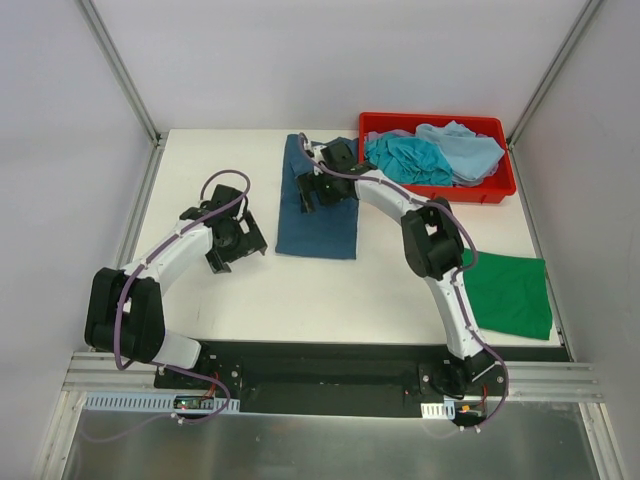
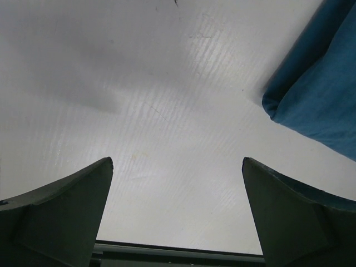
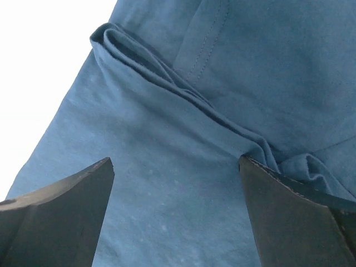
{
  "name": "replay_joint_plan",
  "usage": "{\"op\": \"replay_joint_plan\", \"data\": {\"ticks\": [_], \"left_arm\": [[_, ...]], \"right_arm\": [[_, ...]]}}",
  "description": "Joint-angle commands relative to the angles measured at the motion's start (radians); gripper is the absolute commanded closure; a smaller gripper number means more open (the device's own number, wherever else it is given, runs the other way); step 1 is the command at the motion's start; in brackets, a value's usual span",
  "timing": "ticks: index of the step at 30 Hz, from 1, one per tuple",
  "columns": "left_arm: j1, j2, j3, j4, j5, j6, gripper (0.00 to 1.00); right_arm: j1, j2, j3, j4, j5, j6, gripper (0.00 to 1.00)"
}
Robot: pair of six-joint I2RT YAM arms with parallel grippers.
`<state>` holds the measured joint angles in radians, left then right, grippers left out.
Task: Fold and stack the t-shirts
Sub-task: Fold the folded rectangular tshirt in 1/3 of the way, then grab one side of the 2/3 rectangular tshirt with both arms
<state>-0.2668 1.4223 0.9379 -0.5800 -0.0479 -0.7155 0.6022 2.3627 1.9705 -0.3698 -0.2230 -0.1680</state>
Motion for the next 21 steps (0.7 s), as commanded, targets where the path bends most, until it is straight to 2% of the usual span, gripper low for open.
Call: {"op": "replay_joint_plan", "data": {"ticks": [1,5,8,12,16,21], "left_arm": [[0.006,0.0,0.021,0.031,0.078,-0.009,0.01],[0.005,0.058,0.056,0.078,0.167,-0.007,0.02],[0.003,0.119,0.085,0.127,0.259,-0.009,0.06],[0.0,0.216,0.133,0.146,0.305,-0.015,0.13],[-0.008,0.306,0.17,0.152,0.312,-0.013,0.23],[-0.015,0.377,0.176,0.155,0.31,-0.012,0.43]], "right_arm": [[0.001,-0.074,0.053,-0.07,-0.012,-0.073,0.04],[0.013,-0.265,-0.164,0.02,-0.023,-0.146,0.04],[0.018,-0.435,-0.388,0.084,-0.018,-0.191,0.04],[0.021,-0.624,-0.68,0.158,-0.006,-0.197,0.04],[0.021,-0.735,-0.866,0.192,0.036,-0.167,0.04],[0.021,-0.792,-0.982,0.221,0.129,-0.091,0.04]]}}
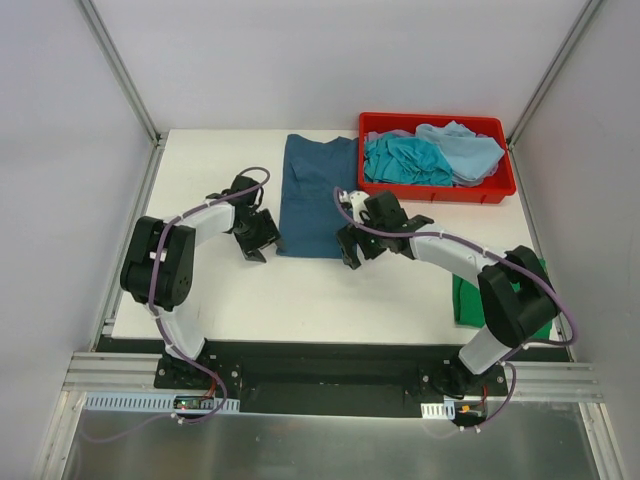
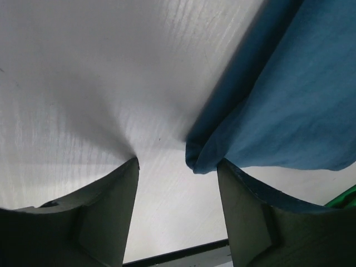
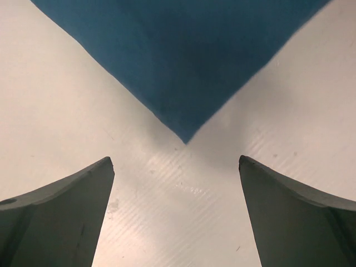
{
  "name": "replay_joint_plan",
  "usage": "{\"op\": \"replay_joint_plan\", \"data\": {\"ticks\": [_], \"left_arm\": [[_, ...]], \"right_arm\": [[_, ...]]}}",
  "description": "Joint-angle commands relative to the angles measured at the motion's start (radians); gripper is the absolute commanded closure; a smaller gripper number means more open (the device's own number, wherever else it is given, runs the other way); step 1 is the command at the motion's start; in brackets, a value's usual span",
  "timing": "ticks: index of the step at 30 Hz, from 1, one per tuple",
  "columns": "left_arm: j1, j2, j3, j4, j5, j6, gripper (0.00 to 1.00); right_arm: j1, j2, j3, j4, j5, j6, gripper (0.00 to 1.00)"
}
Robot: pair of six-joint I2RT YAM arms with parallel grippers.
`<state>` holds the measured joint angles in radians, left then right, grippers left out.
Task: Fold and stack the t-shirts
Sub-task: Grab one side of the 2/3 rectangular tshirt with both arms
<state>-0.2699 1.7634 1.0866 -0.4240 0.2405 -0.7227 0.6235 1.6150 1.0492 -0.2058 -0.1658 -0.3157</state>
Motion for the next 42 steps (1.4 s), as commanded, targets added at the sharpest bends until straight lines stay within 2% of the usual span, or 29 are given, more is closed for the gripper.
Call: {"op": "replay_joint_plan", "data": {"ticks": [1,6,8,10,15,20,27,30,33,37,40,42], "left_arm": [[-0.014,0.048,0.029,-0.001,0.029,-0.003,0.47],[-0.026,0.113,0.055,0.002,0.074,0.025,0.68],[-0.026,0.125,0.064,0.001,0.069,0.028,0.81],[-0.026,0.125,0.067,0.001,0.06,0.029,0.99],[-0.026,0.097,0.05,0.001,0.037,0.031,1.0],[-0.026,0.084,0.038,-0.001,0.034,0.025,1.0],[-0.026,0.071,0.032,-0.001,0.031,0.02,1.0],[-0.026,0.039,0.007,-0.001,0.026,0.017,1.0],[-0.026,-0.016,-0.033,-0.004,0.008,0.016,1.0],[-0.026,-0.16,-0.123,-0.036,-0.001,-0.001,1.0],[-0.026,-0.368,-0.21,-0.082,-0.064,-0.023,1.0],[-0.026,-0.502,-0.257,-0.125,-0.096,-0.027,1.0]], "right_arm": [[-0.001,-0.05,-0.08,0.069,0.072,0.07,0.04],[-0.001,-0.032,-0.092,0.075,0.031,0.104,0.03],[0.001,-0.02,-0.087,0.072,0.015,0.104,0.02],[0.002,-0.006,-0.08,0.068,0.021,0.098,0.01],[0.005,0.04,-0.049,0.045,0.04,0.057,0.09],[0.01,0.111,0.003,0.04,0.026,0.033,0.23],[0.022,0.183,0.034,0.036,-0.004,0.05,0.66],[0.039,0.158,-0.003,0.055,-0.009,0.055,0.78],[0.053,0.116,-0.035,0.072,-0.035,0.056,1.0],[0.108,0.016,-0.057,-0.015,-0.121,0.081,1.0],[0.157,-0.105,-0.09,-0.101,-0.2,0.125,1.0],[0.183,-0.18,-0.103,-0.144,-0.321,0.188,1.0]]}}
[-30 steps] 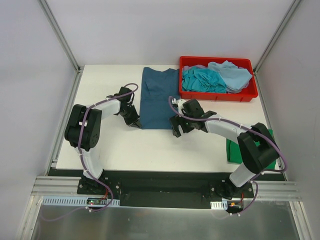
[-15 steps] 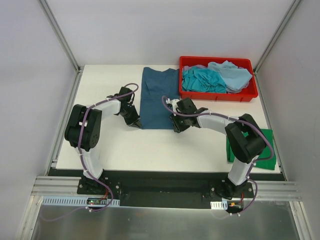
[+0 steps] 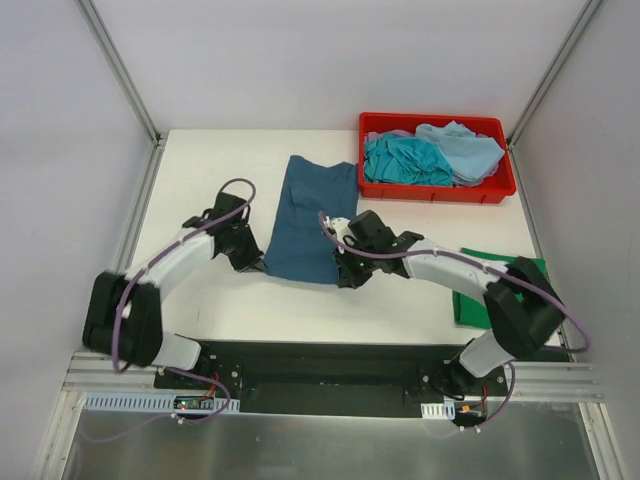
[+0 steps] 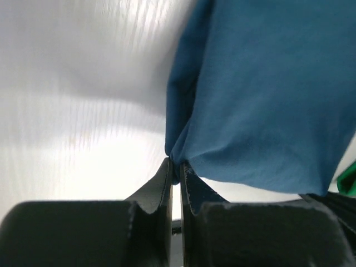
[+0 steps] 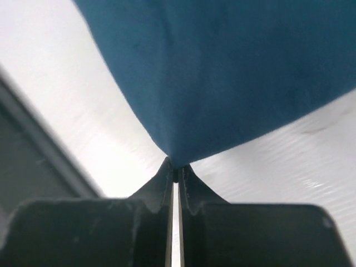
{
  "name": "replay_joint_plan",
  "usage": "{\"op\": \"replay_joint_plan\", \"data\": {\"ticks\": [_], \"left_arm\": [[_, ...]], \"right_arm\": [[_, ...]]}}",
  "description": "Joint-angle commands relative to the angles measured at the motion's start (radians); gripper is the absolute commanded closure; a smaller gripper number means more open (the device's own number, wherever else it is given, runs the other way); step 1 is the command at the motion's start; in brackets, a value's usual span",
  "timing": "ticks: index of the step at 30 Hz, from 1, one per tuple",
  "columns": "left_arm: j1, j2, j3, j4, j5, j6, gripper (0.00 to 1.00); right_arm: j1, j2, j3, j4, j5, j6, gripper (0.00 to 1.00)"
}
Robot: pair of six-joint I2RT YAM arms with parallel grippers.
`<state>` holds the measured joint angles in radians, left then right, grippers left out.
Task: Fold and stack the t-shirts
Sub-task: Grab one side of the 2/3 rectangular tshirt with both arms, then fold the long partially folded tshirt into a neat square
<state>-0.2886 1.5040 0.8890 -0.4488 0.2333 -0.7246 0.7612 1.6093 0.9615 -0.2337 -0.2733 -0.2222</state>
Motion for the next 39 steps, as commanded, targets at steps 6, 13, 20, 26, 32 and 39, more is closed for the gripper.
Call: {"op": "replay_joint_plan", "data": {"ticks": [6,13,20,26,32,39], "left_arm": [[-0.007,-0.556,-0.099,-0.198,-0.052,-0.009,1.0],[-0.007,-0.604,0.02,-0.202,-0.072,0.001,1.0],[-0.007,-0.404,0.18,-0.16,-0.055,0.034,1.0],[-0.007,-0.245,0.297,-0.094,-0.051,0.027,1.0],[-0.009,-0.038,0.435,-0.076,-0.014,0.047,1.0],[-0.014,0.234,0.594,-0.077,-0.025,0.091,1.0]], "right_arm": [[0.104,-0.356,-0.023,-0.191,-0.452,0.27,1.0],[0.09,-0.404,0.009,-0.205,-0.452,0.311,0.99],[-0.055,-0.413,0.006,-0.231,-0.419,0.313,1.0],[-0.167,-0.399,0.016,-0.237,-0.403,0.288,1.0],[-0.299,-0.313,0.033,-0.234,-0.434,0.279,1.0],[-0.405,-0.174,0.039,-0.176,-0.354,0.268,1.0]]}}
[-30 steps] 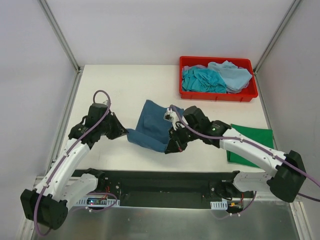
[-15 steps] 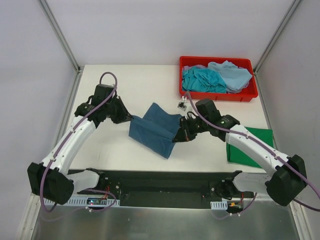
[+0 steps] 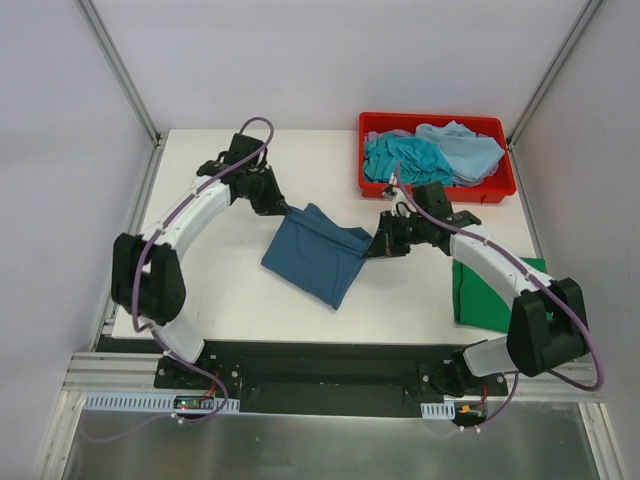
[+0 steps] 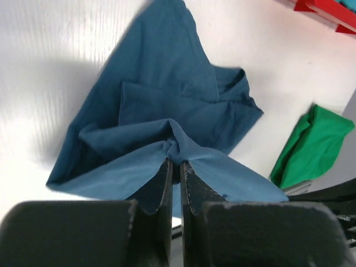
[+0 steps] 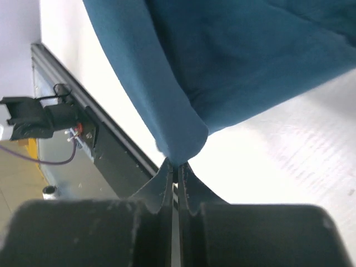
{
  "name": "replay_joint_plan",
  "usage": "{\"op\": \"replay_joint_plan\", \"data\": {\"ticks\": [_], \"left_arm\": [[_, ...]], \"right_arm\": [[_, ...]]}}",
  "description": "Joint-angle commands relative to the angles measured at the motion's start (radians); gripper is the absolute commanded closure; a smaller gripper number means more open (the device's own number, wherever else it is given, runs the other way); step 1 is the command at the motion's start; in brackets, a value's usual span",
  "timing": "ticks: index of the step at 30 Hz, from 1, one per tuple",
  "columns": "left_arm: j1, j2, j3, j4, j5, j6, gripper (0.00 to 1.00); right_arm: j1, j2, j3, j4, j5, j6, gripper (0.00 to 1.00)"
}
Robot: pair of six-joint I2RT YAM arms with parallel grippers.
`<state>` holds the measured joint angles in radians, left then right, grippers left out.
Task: Fold and stack the t-shirts
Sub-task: Fold the long partially folded tshirt into a neat square
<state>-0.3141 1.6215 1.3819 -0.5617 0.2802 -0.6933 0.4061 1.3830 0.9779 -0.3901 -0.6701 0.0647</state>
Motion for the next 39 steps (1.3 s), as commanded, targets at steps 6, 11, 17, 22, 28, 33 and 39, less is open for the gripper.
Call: {"op": "replay_joint_plan", "data": {"ticks": [6,11,17,22,28,33,39], "left_arm": [[-0.008,0.359,0.25,0.037,-0.081,0.08,1.0],[-0.011,0.478,0.324,0.036,-0.119,0.084,1.0],[-0.011,0.494,0.398,0.006,-0.138,0.109,0.4],[-0.025,0.359,0.332,0.008,-0.131,0.115,0.01],[-0.108,0.193,0.194,0.017,-0.122,0.101,0.01],[-0.137,0.248,0.212,0.029,-0.069,0.089,0.01],[-0.137,0.429,0.342,0.051,-0.053,0.081,0.01]], "right_arm": [[-0.089,0.191,0.024,0.129,0.187,-0.028,0.98],[-0.098,0.379,0.093,0.203,0.288,-0.094,0.93],[-0.095,0.354,0.125,0.215,0.317,-0.075,0.44],[-0.092,0.179,0.071,0.2,0.275,-0.034,0.29],[0.005,0.08,0.013,0.281,0.113,0.052,0.04],[0.037,0.204,0.064,0.361,0.132,0.132,0.04],[0.031,0.399,0.171,0.378,0.187,0.13,0.04]]}}
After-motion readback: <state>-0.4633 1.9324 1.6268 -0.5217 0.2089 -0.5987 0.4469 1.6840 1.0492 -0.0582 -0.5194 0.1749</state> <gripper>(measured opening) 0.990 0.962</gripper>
